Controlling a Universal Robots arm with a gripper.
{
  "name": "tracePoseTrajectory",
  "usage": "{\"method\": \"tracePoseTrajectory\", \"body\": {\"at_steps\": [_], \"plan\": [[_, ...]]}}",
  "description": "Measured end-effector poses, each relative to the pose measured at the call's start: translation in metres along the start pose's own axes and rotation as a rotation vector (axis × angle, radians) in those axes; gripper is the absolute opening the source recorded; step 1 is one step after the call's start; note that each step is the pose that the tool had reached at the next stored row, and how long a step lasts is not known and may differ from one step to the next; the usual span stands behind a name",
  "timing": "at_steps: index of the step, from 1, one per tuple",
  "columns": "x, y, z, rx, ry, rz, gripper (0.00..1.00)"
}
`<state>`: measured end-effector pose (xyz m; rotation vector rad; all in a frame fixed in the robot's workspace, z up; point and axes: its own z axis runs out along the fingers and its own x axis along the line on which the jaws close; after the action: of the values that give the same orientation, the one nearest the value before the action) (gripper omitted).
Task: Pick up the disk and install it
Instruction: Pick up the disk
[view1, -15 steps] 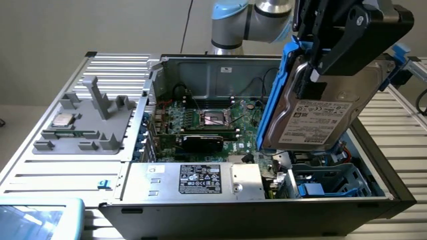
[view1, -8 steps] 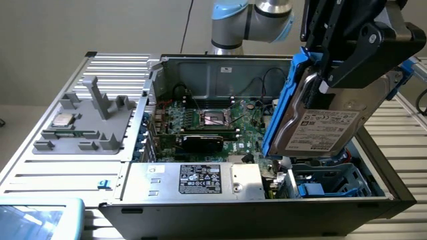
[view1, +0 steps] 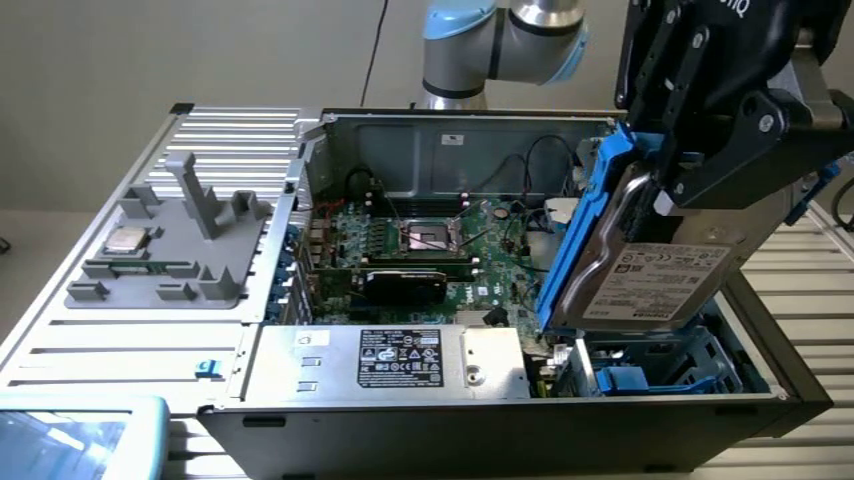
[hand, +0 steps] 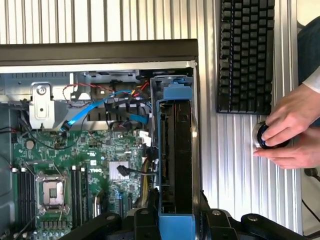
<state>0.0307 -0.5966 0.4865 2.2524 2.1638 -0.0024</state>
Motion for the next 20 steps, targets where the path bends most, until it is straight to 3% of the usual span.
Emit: {"method": "tracePoseTrajectory", "body": {"at_steps": [12,20], "plan": [[0.001,0.0349,0.0112,-0.0040,0.0037,0.000,0.37],[0.001,0.0487,0.0246,-0.0048,0.0061,0.002,0.37]]}}
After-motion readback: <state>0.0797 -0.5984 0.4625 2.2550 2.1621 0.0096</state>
